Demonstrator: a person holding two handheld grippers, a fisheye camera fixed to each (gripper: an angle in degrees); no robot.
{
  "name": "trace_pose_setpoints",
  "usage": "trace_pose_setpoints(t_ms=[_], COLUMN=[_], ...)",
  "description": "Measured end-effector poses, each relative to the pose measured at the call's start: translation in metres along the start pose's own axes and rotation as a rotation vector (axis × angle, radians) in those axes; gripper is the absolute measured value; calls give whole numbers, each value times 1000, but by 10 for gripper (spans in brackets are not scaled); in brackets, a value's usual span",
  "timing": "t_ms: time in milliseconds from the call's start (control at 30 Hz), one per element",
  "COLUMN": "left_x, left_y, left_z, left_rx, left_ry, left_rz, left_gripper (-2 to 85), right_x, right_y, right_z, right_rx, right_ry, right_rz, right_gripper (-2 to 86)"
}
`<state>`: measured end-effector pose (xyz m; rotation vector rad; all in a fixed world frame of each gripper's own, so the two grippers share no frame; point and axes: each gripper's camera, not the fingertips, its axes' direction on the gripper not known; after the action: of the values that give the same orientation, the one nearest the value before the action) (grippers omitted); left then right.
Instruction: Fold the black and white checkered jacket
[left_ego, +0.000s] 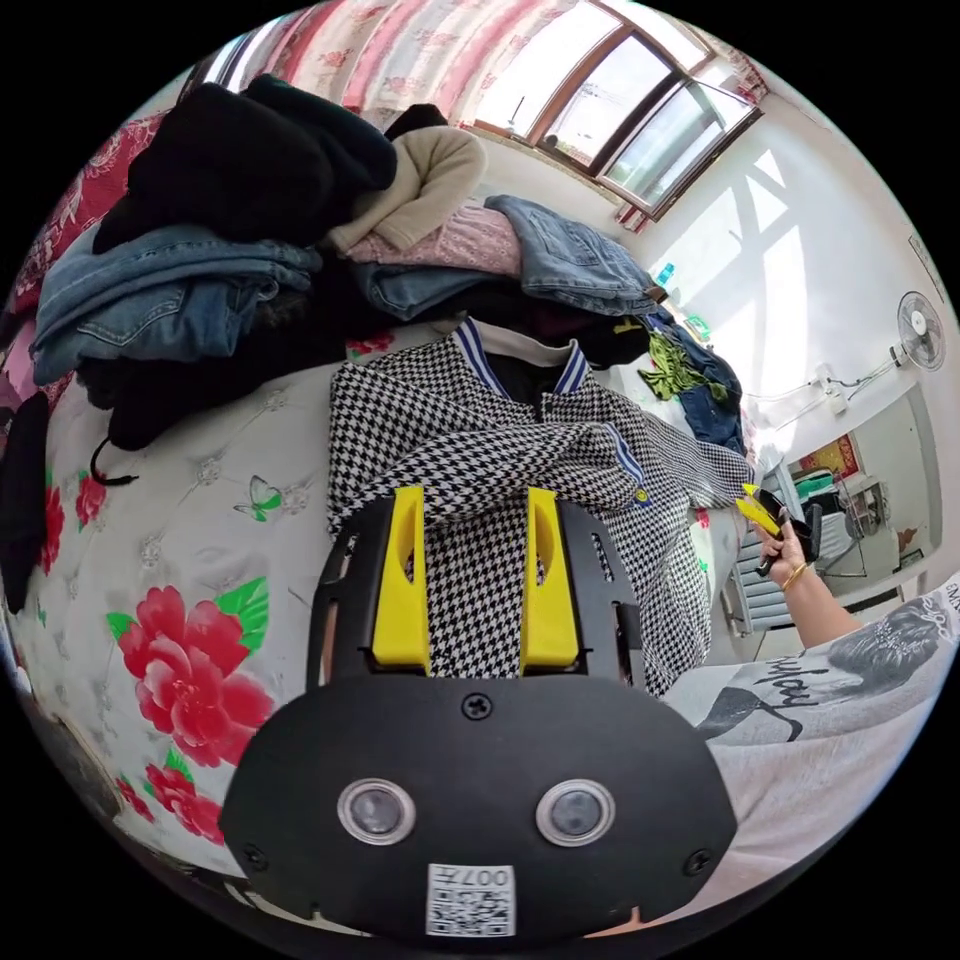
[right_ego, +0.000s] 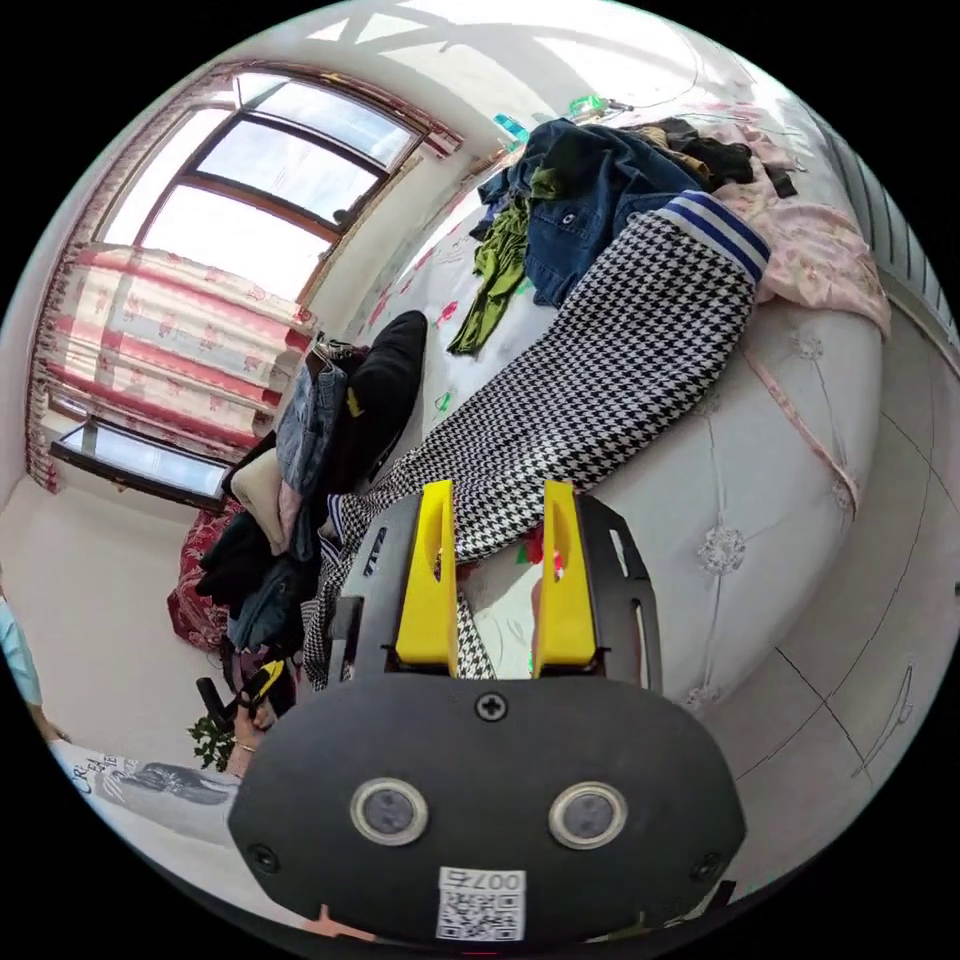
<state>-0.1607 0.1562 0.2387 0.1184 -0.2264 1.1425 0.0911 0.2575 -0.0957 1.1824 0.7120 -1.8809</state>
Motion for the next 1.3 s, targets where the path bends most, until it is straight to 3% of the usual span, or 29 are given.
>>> trace_pose_setpoints(t_ms=[133,300,467,567,700,800,867,1033,1167,1300], left_x=[-24,-41,-52,-61,-68,-70,-71,-82,-89,-105], left_y=[-13,-11,1,3,-1,-7,-10,-9,-9,-5], left_z=[7,33,41,32,10,-3,1,41,44,37], left_rx=[-24,-95,-126,-105,-48,10,12,-110,-135,-124], left_ry=[-27,-18,-15,-8,9,32,50,81,21,36], left_rz=[-65,-134,-182,-195,-165,-133,-117,-158,-169,-230], left_gripper=[141,143,142,142,139,138,139,143,138,133], right_x=[-76,-172,-205,-224,-258,-261,-239,-111,-47,39], right_y=[-20,-16,3,-3,-31,-24,-22,-9,-18,-26], right_z=[77,181,280,256,133,74,79,151,108,34], right_rx=[-257,-429,-700,-560,-270,-164,-224,-525,-299,56], right_ry=[-53,-70,30,13,-355,-327,-233,90,55,139], right_rz=[-320,-640,-729,-810,-980,-1143,-1094,-619,-292,105], right_gripper=[95,88,48,19,13,21,34,65,80,93])
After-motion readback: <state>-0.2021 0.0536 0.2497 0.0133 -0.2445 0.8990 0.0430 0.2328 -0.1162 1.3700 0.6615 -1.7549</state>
